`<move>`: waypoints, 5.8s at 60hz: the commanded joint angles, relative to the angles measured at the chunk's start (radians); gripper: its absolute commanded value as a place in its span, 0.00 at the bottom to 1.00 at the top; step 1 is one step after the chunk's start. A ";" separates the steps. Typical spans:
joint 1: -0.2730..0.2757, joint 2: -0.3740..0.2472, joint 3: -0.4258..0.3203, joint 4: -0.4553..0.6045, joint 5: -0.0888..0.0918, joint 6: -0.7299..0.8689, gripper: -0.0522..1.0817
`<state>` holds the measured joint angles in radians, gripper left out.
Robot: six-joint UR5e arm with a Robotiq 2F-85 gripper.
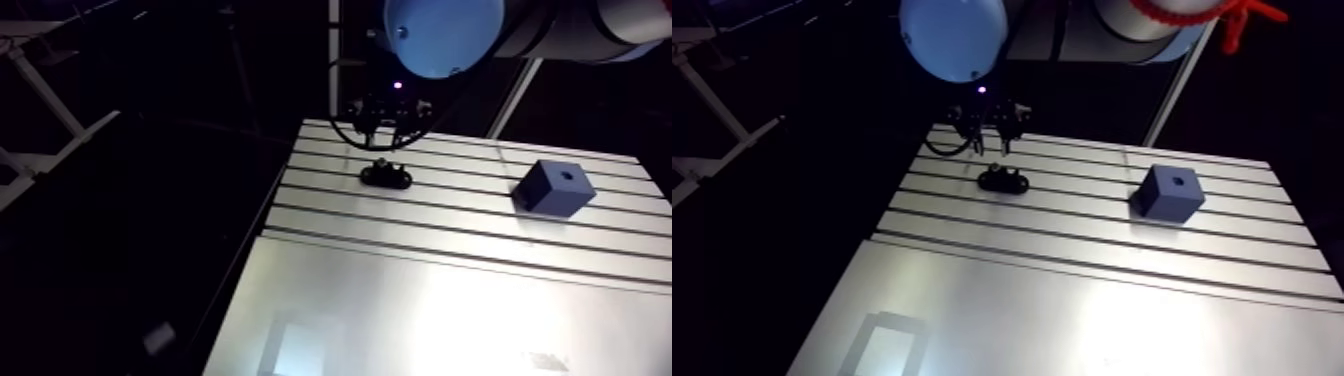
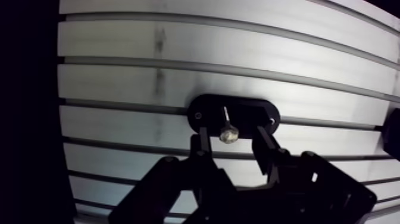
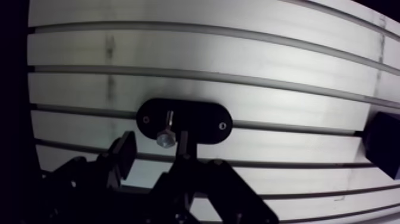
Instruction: Pick up the M10 bolt and insert it into the hex recess until seated.
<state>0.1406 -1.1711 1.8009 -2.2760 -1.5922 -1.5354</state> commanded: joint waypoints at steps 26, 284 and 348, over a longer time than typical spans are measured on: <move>-0.001 0.009 0.011 -0.001 -0.002 0.002 0.50; 0.004 0.032 0.051 -0.084 -0.012 0.110 0.59; 0.004 0.034 0.051 -0.083 -0.012 0.110 0.67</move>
<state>0.1443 -1.1388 1.8523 -2.3587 -1.6037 -1.4258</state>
